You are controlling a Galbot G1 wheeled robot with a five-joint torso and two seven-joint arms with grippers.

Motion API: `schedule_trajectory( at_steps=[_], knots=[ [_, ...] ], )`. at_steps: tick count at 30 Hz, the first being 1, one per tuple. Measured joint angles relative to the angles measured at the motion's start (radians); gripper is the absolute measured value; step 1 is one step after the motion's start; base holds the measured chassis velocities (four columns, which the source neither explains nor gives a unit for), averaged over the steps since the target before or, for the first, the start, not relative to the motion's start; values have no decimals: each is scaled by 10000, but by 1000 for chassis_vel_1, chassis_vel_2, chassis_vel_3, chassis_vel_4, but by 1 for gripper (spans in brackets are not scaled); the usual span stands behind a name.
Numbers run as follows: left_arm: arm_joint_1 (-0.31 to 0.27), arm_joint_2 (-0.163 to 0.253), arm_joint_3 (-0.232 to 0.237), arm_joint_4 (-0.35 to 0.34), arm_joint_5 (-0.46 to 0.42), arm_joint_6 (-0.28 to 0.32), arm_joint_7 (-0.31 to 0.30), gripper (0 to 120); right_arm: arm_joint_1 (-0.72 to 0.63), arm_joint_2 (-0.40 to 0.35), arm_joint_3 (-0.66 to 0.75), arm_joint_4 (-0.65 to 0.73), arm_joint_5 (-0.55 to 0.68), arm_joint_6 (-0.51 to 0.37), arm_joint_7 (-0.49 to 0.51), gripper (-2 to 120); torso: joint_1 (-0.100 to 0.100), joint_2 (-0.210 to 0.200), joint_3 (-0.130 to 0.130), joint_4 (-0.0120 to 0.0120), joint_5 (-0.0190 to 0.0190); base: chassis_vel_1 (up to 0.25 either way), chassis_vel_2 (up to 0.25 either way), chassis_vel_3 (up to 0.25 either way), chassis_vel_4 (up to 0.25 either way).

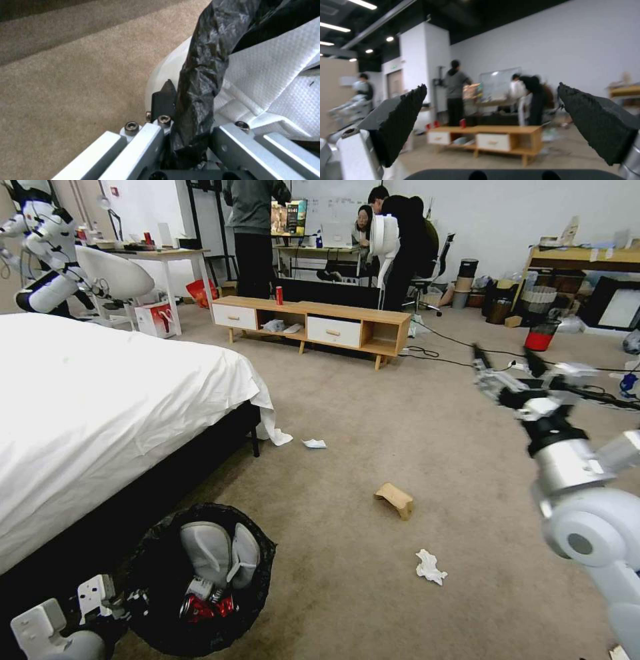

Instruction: Pick up the trash bin and place the garbage on the floor into it.

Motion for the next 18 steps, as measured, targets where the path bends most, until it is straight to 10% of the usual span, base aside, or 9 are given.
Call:
schedule_trajectory(
  at_steps=[18],
  knots=[
    [-163,-235,259,-16,396,0,269,0,-3611,1783,3161,240,-3482,1870,-939,100,0,-2,0,3,-3,0,0,0,0]
  ],
)
